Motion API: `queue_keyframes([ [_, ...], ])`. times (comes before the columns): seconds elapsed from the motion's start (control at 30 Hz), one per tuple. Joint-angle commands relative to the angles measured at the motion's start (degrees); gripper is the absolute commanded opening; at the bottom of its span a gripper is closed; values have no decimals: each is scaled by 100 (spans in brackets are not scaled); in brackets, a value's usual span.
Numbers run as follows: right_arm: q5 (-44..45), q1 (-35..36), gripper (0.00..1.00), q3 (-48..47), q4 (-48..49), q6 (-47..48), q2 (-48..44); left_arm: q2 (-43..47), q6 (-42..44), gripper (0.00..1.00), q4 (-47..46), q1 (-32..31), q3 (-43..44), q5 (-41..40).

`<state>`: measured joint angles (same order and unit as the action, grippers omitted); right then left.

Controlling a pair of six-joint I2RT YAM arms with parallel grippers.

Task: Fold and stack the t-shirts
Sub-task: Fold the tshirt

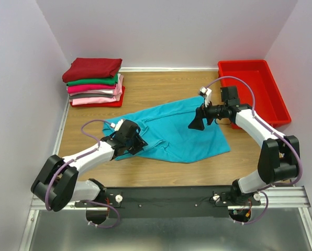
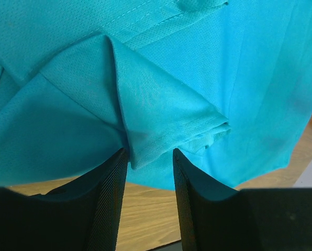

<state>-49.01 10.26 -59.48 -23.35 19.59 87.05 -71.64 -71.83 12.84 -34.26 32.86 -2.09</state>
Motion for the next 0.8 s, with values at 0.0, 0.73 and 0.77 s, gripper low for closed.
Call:
queue_keyframes([
  [0.0, -214, -77, 94, 77, -11, 44, -91, -210, -24, 48, -203, -37, 107, -231],
  [0.73, -144, -253, 92, 78, -274, 324, -398, 1273, 354, 0, 428, -37, -280, 367],
  [0.77, 74, -261, 92, 51, -562, 474, -460, 1475, 337, 0, 795, -37, -289, 367],
])
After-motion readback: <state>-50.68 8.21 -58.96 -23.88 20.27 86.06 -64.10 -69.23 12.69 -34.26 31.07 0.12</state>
